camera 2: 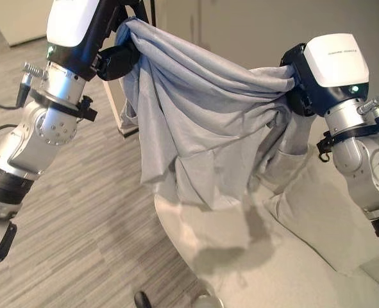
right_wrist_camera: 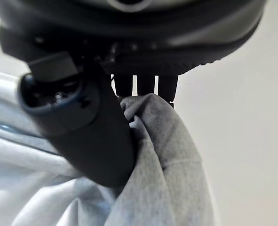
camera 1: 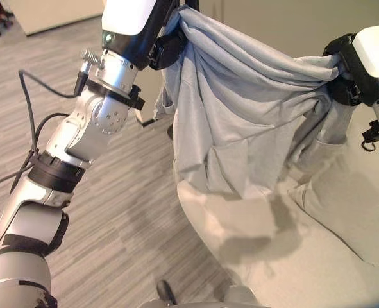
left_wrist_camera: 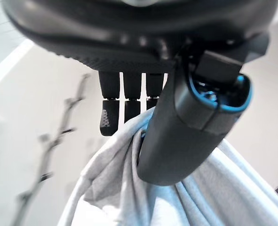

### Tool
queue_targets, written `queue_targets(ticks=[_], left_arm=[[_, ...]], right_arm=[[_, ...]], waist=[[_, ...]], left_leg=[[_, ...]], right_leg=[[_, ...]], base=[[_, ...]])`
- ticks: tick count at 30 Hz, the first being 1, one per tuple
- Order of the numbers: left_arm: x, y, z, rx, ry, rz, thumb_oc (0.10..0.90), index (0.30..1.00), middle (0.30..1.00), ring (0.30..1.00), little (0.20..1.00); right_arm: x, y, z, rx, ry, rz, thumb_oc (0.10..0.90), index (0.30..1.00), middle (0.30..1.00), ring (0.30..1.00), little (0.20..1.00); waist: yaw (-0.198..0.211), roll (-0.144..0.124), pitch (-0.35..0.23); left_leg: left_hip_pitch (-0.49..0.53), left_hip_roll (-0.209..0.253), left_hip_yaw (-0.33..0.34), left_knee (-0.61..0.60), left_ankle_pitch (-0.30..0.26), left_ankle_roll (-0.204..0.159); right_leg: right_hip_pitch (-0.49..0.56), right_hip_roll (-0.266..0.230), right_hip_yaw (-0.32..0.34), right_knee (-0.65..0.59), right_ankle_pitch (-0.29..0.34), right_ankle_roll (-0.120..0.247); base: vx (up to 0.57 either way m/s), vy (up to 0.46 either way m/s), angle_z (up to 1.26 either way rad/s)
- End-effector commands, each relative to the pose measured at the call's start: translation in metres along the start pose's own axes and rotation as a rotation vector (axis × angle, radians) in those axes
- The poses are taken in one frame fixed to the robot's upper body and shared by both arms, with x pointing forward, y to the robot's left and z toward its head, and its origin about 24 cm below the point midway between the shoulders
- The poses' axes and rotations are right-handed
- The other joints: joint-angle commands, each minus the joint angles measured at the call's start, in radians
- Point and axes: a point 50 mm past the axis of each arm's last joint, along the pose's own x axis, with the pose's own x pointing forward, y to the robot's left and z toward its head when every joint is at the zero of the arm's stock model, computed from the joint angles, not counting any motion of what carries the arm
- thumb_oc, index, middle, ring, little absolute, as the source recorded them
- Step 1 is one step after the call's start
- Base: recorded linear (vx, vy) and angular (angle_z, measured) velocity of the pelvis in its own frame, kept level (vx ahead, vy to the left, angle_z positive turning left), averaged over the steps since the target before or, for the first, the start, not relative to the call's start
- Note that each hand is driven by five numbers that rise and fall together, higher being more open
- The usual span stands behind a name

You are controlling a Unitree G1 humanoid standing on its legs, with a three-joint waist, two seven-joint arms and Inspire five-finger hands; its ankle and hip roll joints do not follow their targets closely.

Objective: Hang the clothes on the sofa on the clothes rack.

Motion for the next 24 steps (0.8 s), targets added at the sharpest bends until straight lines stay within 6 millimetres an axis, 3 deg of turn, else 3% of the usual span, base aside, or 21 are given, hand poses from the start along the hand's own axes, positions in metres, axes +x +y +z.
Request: queue_targets(ticks=[1, 2, 5, 8, 10, 11, 12, 13, 15, 16, 17, 20, 21, 22, 23, 24], left_arm=[[0.019, 0.051, 0.01, -0.006, -0.07, 0.219, 0.4, 0.3, 0.3, 0.3, 0.3], [0.016, 0.048, 0.009, -0.018, -0.059, 0.214, 0.4, 0.3, 0.3, 0.3, 0.3], [0.019, 0.038, 0.016, -0.071, -0.066, 0.208, 0.4, 0.3, 0.3, 0.3, 0.3], [0.018, 0.038, 0.018, -0.092, -0.067, 0.21, 0.4, 0.3, 0.3, 0.3, 0.3], [0.021, 0.037, 0.021, -0.116, -0.075, 0.214, 0.4, 0.3, 0.3, 0.3, 0.3], [0.023, 0.034, 0.023, -0.147, -0.069, 0.222, 0.4, 0.3, 0.3, 0.3, 0.3], [0.023, 0.033, 0.023, -0.148, -0.07, 0.221, 0.4, 0.3, 0.3, 0.3, 0.3], [0.027, 0.027, 0.027, -0.181, -0.065, 0.221, 0.4, 0.3, 0.3, 0.3, 0.3], [0.028, 0.025, 0.028, -0.188, -0.068, 0.219, 0.4, 0.3, 0.3, 0.3, 0.3], [0.03, 0.022, 0.029, -0.19, -0.06, 0.209, 0.4, 0.3, 0.3, 0.3, 0.3], [0.035, 0.018, 0.035, -0.206, -0.075, 0.202, 0.4, 0.3, 0.3, 0.3, 0.3], [0.037, 0.018, 0.039, -0.176, -0.101, 0.182, 0.4, 0.3, 0.3, 0.3, 0.3], [0.039, 0.018, 0.042, -0.15, -0.122, 0.176, 0.4, 0.3, 0.3, 0.3, 0.3], [0.041, 0.018, 0.045, -0.143, -0.137, 0.171, 0.4, 0.3, 0.3, 0.3, 0.3], [0.041, 0.018, 0.045, -0.141, -0.138, 0.172, 0.4, 0.3, 0.3, 0.3, 0.3], [0.043, 0.018, 0.049, -0.148, -0.152, 0.176, 0.4, 0.3, 0.3, 0.3, 0.3]], right_arm=[[0.024, -0.062, -0.003, 0.035, 0.018, -0.307, 0.4, 0.3, 0.3, 0.3, 0.3], [0.024, -0.061, -0.002, 0.045, 0.016, -0.306, 0.4, 0.3, 0.3, 0.3, 0.3], [0.025, -0.061, -0.003, 0.06, 0.027, -0.315, 0.4, 0.3, 0.3, 0.3, 0.3], [0.026, -0.057, 0.0, 0.072, 0.021, -0.304, 0.4, 0.3, 0.3, 0.3, 0.3], [0.028, -0.05, 0.001, 0.094, 0.027, -0.293, 0.4, 0.3, 0.3, 0.3, 0.3], [0.027, -0.044, 0.002, 0.108, 0.034, -0.28, 0.4, 0.3, 0.3, 0.3, 0.3], [0.026, -0.044, 0.002, 0.108, 0.035, -0.28, 0.4, 0.3, 0.3, 0.3, 0.3], [0.024, -0.038, 0.0, 0.115, 0.05, -0.269, 0.4, 0.3, 0.3, 0.3, 0.3], [0.021, -0.035, -0.003, 0.107, 0.067, -0.263, 0.4, 0.3, 0.3, 0.3, 0.3], [0.018, -0.035, -0.007, 0.086, 0.08, -0.251, 0.4, 0.3, 0.3, 0.3, 0.3], [0.015, -0.031, -0.008, 0.062, 0.086, -0.234, 0.4, 0.3, 0.3, 0.3, 0.3], [0.009, -0.026, -0.012, 0.036, 0.119, -0.216, 0.4, 0.3, 0.3, 0.3, 0.3], [0.01, -0.028, -0.009, 0.034, 0.104, -0.222, 0.4, 0.3, 0.3, 0.3, 0.3], [0.011, -0.03, -0.008, 0.035, 0.099, -0.224, 0.4, 0.3, 0.3, 0.3, 0.3], [0.012, -0.03, -0.008, 0.035, 0.099, -0.226, 0.4, 0.3, 0.3, 0.3, 0.3], [0.014, -0.032, -0.008, 0.039, 0.092, -0.232, 0.4, 0.3, 0.3, 0.3, 0.3]], waist=[[0.077, -0.109, -0.113], [0.09, -0.118, -0.114], [0.084, -0.13, -0.092], [0.08, -0.14, -0.086], [0.078, -0.154, -0.081], [0.062, -0.147, -0.091], [0.061, -0.145, -0.093], [0.044, -0.125, -0.107], [0.034, -0.111, -0.114], [0.03, -0.1, -0.116], [0.014, -0.083, -0.131], [0.022, -0.098, -0.126], [0.012, -0.104, -0.112], [0.004, -0.105, -0.104], [0.006, -0.107, -0.104], [0.003, -0.103, -0.093]], left_leg=[[0.07, 0.084, 0.009, -0.004, -0.105, -0.138], [0.059, 0.08, 0.007, -0.004, -0.098, -0.142], [0.029, 0.094, 0.032, 0.02, -0.073, -0.152], [0.028, 0.126, 0.046, 0.082, -0.112, -0.162], [0.033, 0.186, 0.043, 0.149, -0.145, -0.175], [0.068, 0.263, 0.044, 0.174, -0.131, -0.186], [0.064, 0.267, 0.04, 0.177, -0.131, -0.188], [0.1, 0.328, 0.035, 0.192, -0.073, -0.212], [0.117, 0.346, 0.028, 0.18, -0.063, -0.225], [0.106, 0.341, 0.005, 0.173, -0.058, -0.235], [0.121, 0.3, 0.039, 0.085, -0.131, -0.243], [0.123, 0.178, 0.023, -0.004, -0.17, -0.197], [0.116, 0.147, 0.01, -0.004, -0.187, -0.177], [0.113, 0.125, 0.006, -0.004, -0.194, -0.161], [0.111, 0.123, 0.008, -0.004, -0.191, -0.16], [0.107, 0.11, 0.011, -0.004, -0.189, -0.151]], right_leg=[[0.048, 0.015, -0.028, -0.043, 0.046, 0.061], [0.078, 0.023, -0.042, -0.102, 0.058, 0.059], [0.089, -0.001, -0.086, -0.117, 0.071, 0.062], [0.08, -0.03, -0.098, -0.117, 0.092, 0.071], [0.058, -0.073, -0.114, -0.117, 0.124, 0.08], [0.032, -0.114, -0.134, -0.117, 0.135, 0.091], [0.031, -0.111, -0.137, -0.117, 0.134, 0.09], [0.021, -0.15, -0.154, -0.117, 0.146, 0.109], [0.018, -0.169, -0.163, -0.117, 0.149, 0.119], [0.025, -0.191, -0.171, -0.117, 0.154, 0.132], [0.033, -0.257, -0.201, -0.117, 0.202, 0.166], [-0.012, -0.332, -0.157, -0.063, 0.339, 0.17], [-0.045, -0.329, -0.091, 0.01, 0.339, 0.167], [-0.071, -0.302, -0.033, 0.06, 0.3, 0.15], [-0.078, -0.304, -0.028, 0.065, 0.299, 0.15], [-0.096, -0.254, 0.014, 0.118, 0.256, 0.136]], base=[[-0.1, -0.086, 0.42], [-0.07, 0.027, 0.43], [-0.15, 0.09, 0.3], [-0.14, 0.214, 0.4], [-0.15, 0.296, 0.08], [-0.09, 0.291, 0.0], [-0.05, 0.6, 0.17], [0.02, 0.336, 0.22], [0.05, 0.447, 0.22], [0.16, 0.806, 0.33], [0.16, 0.813, 0.55], [0.07, 0.638, 0.51], [0.0, 0.497, 0.3], [-0.01, 0.351, 0.24], [0.0, 0.284, 0.44], [0.03, 0.266, 0.44]])
